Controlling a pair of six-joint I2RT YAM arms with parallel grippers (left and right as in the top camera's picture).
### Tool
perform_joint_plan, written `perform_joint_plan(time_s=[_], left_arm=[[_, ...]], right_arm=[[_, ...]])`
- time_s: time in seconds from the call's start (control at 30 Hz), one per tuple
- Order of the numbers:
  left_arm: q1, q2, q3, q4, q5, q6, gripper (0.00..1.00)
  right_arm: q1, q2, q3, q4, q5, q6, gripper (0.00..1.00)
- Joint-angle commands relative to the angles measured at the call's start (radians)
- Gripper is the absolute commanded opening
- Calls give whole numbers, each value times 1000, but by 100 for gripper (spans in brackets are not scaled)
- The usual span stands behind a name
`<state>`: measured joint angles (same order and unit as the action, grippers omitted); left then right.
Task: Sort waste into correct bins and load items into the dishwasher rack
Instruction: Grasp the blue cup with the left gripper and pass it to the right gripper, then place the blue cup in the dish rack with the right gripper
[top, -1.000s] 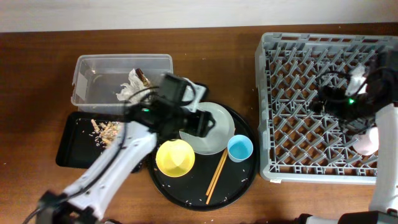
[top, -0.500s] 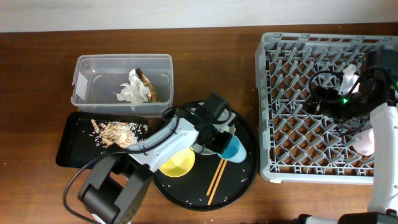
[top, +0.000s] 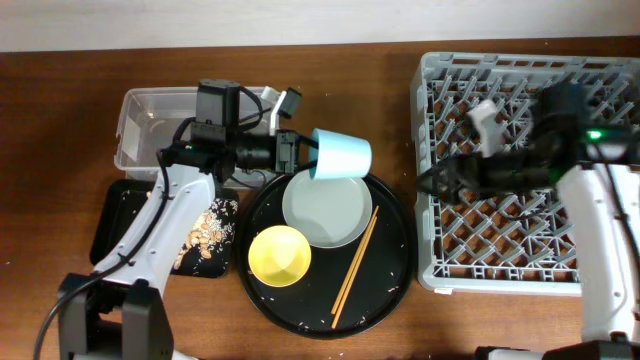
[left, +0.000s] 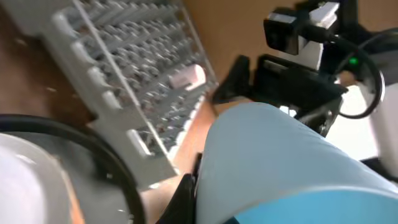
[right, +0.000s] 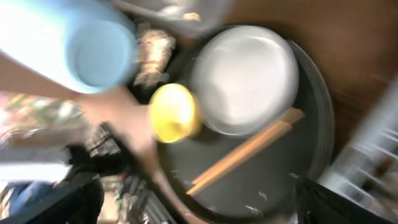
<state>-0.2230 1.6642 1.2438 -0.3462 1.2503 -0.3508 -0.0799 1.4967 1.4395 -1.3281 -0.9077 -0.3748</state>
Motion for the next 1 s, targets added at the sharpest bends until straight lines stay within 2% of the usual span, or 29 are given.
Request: perform_joint_plan(time_s=[0.0,0.33,0.53,0.8,0.9,0.97], left_arm=[[-26,-3,10,5,113,-31,0],[-59,-3,10,6,123,-46,0],[-59,-3,10,5,123,-46,0],[-59,-3,10,5,123,-47,0],[-59,-3,10,5,123,-46,0],[-59,-3,10,5,122,-46,0]], right_arm=[[87,-2,-32,64,-222,-93,99],[240,-2,-32,225,-272,-89,100],[265,-2,-32,245,-270,-89,73],[265,-2,-32,311,-271,-89,67],[264,-2,-32,336,-271,-88,56],[263,-2,-32,339,-269,-89,55]])
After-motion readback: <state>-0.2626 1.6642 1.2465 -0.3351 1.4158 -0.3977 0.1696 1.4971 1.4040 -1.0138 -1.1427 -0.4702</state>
